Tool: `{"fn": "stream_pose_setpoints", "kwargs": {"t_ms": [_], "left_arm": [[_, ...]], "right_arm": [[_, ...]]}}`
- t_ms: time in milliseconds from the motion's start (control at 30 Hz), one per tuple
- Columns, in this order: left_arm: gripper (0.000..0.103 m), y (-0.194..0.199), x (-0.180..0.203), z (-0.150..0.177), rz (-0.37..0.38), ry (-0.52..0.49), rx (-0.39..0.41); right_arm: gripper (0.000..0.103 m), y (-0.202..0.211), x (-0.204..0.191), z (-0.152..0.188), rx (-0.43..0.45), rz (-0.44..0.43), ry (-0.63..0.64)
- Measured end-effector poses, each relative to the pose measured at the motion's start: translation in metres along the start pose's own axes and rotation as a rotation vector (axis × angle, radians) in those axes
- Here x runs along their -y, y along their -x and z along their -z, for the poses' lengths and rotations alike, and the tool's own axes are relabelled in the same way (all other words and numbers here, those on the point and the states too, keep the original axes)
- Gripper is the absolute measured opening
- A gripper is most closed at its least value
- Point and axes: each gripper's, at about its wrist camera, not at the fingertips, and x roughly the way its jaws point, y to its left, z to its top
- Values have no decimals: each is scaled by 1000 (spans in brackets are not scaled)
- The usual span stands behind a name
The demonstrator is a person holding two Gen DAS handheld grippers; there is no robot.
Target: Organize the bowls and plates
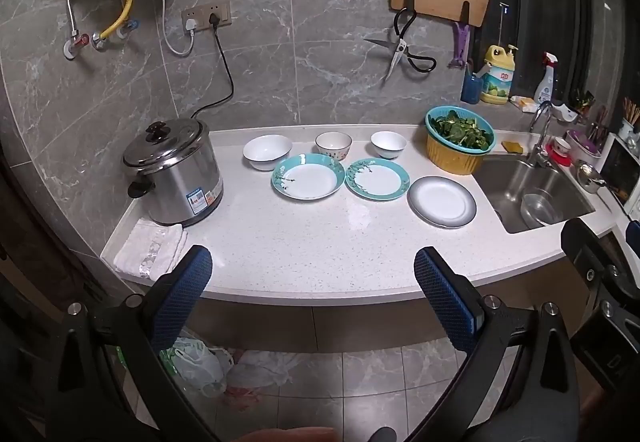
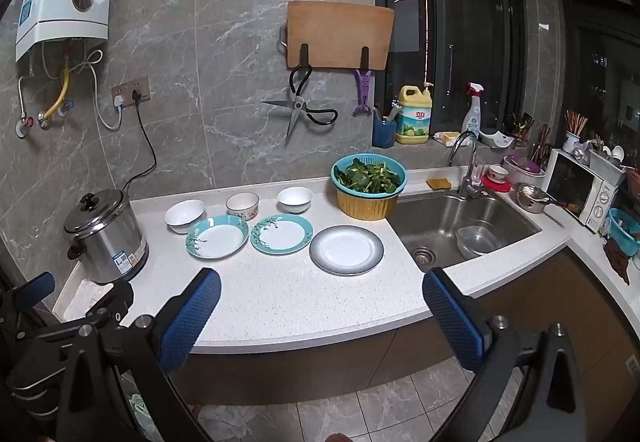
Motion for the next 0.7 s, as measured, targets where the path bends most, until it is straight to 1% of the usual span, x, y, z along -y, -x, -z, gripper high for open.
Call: {"fn": "stream_pose_setpoints", "kwargs": {"t_ms": [700], "left_arm": [[103,-1,0,0,3,0,-11]], "right_arm": [[103,-3,-1,-1,-5,0,2]]}}
